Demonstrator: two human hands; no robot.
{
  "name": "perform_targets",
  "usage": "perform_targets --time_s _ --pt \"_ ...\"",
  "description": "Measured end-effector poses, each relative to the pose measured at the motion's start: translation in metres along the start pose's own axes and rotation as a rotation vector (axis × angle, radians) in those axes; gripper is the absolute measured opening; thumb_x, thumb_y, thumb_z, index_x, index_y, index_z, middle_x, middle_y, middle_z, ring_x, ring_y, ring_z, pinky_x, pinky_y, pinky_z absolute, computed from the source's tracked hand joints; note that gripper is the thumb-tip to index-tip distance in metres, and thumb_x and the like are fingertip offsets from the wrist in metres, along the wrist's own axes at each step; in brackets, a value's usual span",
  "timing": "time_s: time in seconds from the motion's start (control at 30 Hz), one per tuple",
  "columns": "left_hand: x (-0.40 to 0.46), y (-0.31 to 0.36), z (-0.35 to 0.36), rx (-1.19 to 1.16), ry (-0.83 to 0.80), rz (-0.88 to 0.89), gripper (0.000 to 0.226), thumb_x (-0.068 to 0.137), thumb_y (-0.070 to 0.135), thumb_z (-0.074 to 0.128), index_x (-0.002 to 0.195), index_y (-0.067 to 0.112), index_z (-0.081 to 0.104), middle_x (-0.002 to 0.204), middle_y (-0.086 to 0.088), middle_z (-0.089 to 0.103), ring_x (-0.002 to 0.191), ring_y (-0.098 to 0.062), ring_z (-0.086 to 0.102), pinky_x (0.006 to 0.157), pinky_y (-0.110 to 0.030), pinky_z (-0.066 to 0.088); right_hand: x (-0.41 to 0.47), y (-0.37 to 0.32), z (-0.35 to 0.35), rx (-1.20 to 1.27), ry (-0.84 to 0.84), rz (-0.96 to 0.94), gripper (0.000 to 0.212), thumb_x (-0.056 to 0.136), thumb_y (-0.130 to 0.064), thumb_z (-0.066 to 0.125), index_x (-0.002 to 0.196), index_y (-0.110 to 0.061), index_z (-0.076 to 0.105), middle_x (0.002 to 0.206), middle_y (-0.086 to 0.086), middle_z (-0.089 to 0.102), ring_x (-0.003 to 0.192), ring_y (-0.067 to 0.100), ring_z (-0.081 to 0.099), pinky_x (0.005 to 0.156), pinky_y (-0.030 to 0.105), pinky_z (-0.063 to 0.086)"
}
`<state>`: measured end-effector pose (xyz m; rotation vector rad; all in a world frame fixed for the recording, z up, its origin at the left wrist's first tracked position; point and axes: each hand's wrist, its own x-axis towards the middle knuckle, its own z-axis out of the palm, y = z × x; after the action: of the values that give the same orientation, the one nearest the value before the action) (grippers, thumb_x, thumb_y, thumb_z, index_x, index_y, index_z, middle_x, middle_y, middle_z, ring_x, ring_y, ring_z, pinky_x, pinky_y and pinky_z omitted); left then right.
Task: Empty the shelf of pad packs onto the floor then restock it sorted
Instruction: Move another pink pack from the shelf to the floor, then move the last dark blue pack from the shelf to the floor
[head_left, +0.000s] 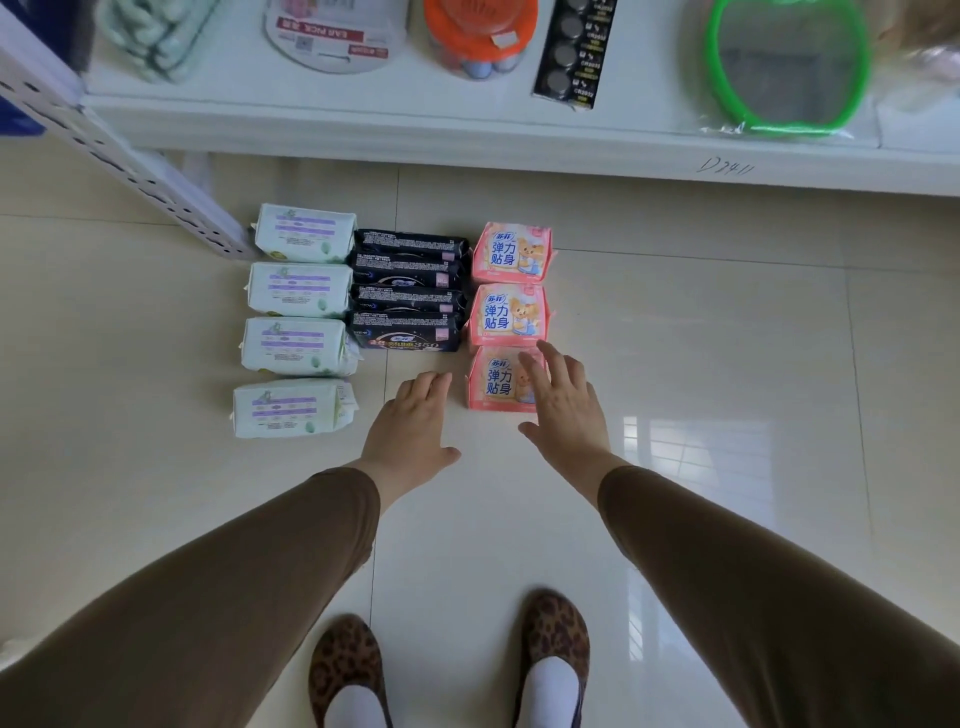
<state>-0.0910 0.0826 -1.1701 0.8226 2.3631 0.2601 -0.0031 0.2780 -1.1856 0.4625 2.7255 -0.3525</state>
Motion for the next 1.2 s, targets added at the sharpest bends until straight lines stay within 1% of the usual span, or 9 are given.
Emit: perform_targets --time_s 0.17,0.33,0.47,0.67,0.87,0.93,1.03,1.1,1.2 --pt "-0.036 0.02 -0.042 0.04 0.005 0.005 0.099 0.076 0.037 0.076 0.153 0.012 0.019 0.153 -0.002 0.026 0.139 -0.023 0.029 0.107 -0.035 0.038 -0.041 -0.015 -0.055 0.004 -0.03 -0.028 0.08 0.085 -0.032 0.072 0.15 -0.026 0.026 0.16 0.001 0.018 0.139 0.027 0.027 0.111 0.04 0.036" --pt "-0.082 0.054 -0.125 0.067 0.033 0.06 0.099 0.077 0.039 0.076 0.153 0.012 0.019 0.154 -0.002 0.024 0.14 -0.023 0.027 0.11 -0.035 0.035 -0.082 -0.041 -0.146 0.019 -0.05 -0.087 0.071 0.09 -0.031 0.066 0.15 -0.025 0.028 0.158 -0.001 0.025 0.139 0.024 0.029 0.111 0.039 0.033" --pt "-0.121 0.084 -0.219 0.112 0.084 0.112 0.097 0.079 0.04 0.075 0.153 0.013 0.019 0.155 -0.002 0.024 0.141 -0.023 0.025 0.112 -0.034 0.031 -0.109 -0.064 -0.243 0.022 -0.011 -0.112 0.071 0.089 -0.033 0.066 0.15 -0.026 0.029 0.155 -0.002 0.031 0.138 0.024 0.03 0.111 0.04 0.034" --pt "-0.181 0.136 -0.371 0.147 0.165 0.189 0.096 0.08 0.042 0.072 0.154 0.014 0.018 0.155 -0.002 0.025 0.142 -0.022 0.023 0.113 -0.032 0.024 -0.149 -0.096 -0.419 0.007 0.063 -0.169 0.073 0.088 -0.035 0.067 0.15 -0.028 0.029 0.153 -0.004 0.03 0.138 0.023 0.03 0.109 0.039 0.034" --pt "-0.249 0.197 -0.527 0.199 0.244 0.32 0.099 0.081 0.039 0.074 0.155 0.017 0.012 0.158 -0.002 0.018 0.145 -0.023 0.017 0.117 -0.044 0.025 -0.202 -0.126 -0.589 -0.052 0.201 -0.223 0.074 0.088 -0.038 0.068 0.15 -0.027 0.03 0.154 -0.003 0.03 0.138 0.025 0.03 0.113 0.044 0.033" --pt "-0.272 0.216 -0.576 0.228 0.279 0.352 0.1 0.08 0.041 0.074 0.155 0.019 0.012 0.16 -0.001 0.016 0.147 -0.022 0.015 0.118 -0.044 0.024 -0.222 -0.134 -0.638 -0.059 0.252 -0.233 0.073 0.087 -0.038 0.068 0.149 -0.027 0.032 0.152 -0.003 0.032 0.137 0.025 0.031 0.113 0.044 0.032" --pt "-0.305 0.24 -0.643 0.266 0.33 0.404 0.1 0.08 0.038 0.073 0.156 0.02 0.01 0.16 0.001 0.016 0.146 -0.019 0.015 0.118 -0.039 0.023 -0.25 -0.145 -0.703 -0.087 0.325 -0.249 0.071 0.085 -0.038 0.068 0.147 -0.027 0.035 0.152 -0.002 0.033 0.134 0.025 0.033 0.11 0.045 0.035" --pt "-0.324 0.254 -0.683 0.308 0.353 0.443 0.102 0.08 0.042 0.073 0.156 0.02 0.008 0.16 0.001 0.015 0.146 -0.018 0.014 0.118 -0.036 0.023 -0.267 -0.151 -0.741 -0.088 0.36 -0.252 0.071 0.085 -0.039 0.068 0.148 -0.028 0.035 0.152 -0.002 0.032 0.134 0.025 0.033 0.109 0.042 0.036" --pt "-0.353 0.274 -0.738 0.338 0.366 0.48 0.107 0.077 0.046 0.074 0.155 0.021 0.006 0.16 0.002 0.014 0.146 -0.018 0.013 0.118 -0.038 0.024 -0.293 -0.161 -0.794 -0.092 0.386 -0.249 0.072 0.086 -0.041 0.067 0.148 -0.03 0.033 0.152 -0.003 0.031 0.132 0.024 0.034 0.106 0.04 0.037"
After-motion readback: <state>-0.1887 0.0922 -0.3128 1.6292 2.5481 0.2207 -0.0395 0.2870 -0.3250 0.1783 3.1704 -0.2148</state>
